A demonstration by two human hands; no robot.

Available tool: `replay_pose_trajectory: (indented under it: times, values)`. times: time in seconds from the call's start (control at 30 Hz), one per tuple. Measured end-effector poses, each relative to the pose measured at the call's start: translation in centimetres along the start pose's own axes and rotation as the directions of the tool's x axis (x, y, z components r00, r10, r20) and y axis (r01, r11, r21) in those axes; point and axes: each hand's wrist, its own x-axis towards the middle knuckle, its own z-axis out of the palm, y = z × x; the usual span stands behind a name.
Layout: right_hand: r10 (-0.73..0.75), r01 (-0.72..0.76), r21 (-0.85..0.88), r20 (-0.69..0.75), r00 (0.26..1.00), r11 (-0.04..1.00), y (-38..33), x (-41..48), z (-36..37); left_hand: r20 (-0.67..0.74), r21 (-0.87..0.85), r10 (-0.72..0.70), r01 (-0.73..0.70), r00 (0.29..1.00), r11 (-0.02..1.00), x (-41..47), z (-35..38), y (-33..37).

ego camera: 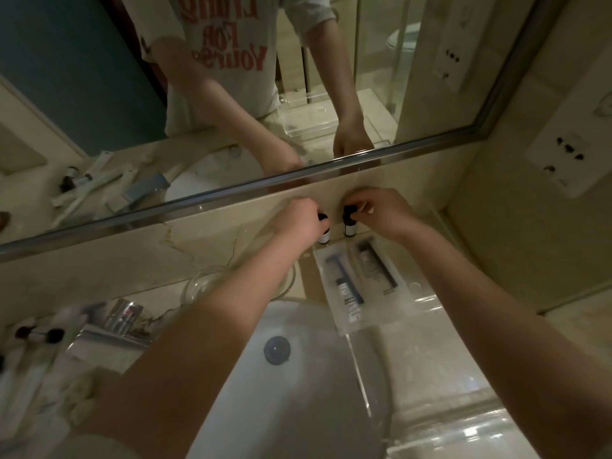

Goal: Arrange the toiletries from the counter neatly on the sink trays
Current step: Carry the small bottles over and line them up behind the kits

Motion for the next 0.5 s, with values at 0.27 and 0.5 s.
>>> replay_pose_trajectory:
  times: [0.27,0.5]
  values:
    - [0.014,-0.014,-0.015,0.005,1.000,1.000,-0.1,0.1,-0.1,0.089,0.035,0.122,-0.125,0.989,0.992,-0.1,-0.3,-0.2]
    - [0.001,0.001,-0.033,0.035,0.999,0.999,-0.1,0.1,-0.3,-0.030,-0.054,0.082,-0.084,0.996,0.995,-1.0,0.7,-0.7]
